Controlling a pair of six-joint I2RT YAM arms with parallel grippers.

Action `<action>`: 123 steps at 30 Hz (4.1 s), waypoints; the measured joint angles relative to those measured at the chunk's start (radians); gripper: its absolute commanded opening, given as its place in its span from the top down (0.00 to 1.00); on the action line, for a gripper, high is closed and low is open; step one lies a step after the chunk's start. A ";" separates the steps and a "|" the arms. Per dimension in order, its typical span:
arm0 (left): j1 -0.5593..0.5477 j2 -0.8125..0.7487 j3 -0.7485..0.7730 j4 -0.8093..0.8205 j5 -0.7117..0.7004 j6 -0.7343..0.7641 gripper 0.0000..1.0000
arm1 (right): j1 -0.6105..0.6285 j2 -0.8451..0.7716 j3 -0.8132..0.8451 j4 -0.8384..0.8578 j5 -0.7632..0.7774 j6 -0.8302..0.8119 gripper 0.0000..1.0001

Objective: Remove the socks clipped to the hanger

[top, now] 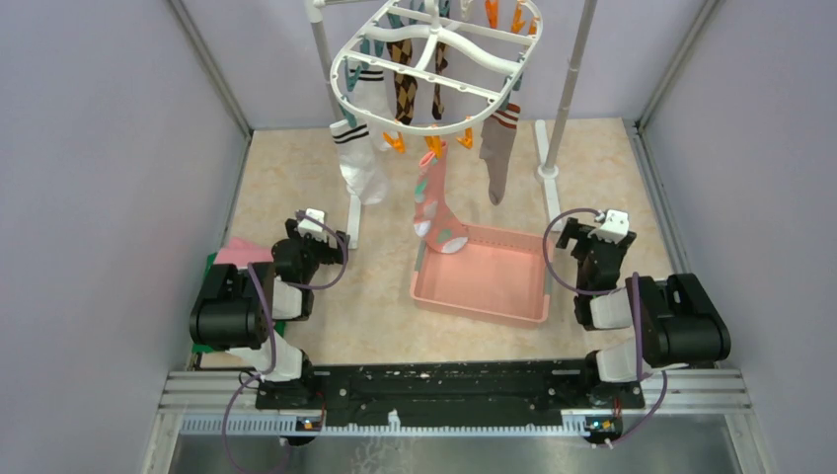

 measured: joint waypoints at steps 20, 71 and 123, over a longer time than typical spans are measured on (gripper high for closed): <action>0.002 -0.086 0.354 -0.568 0.008 0.007 0.01 | 0.061 -0.355 0.104 -0.465 0.120 0.135 0.01; 0.014 -0.497 1.202 -1.831 0.525 0.016 0.01 | 0.609 -0.179 0.711 -0.753 -0.312 -0.023 1.00; 0.014 -0.468 0.446 -1.212 0.050 -0.002 0.01 | 0.562 -0.270 0.507 -0.922 0.299 0.098 0.01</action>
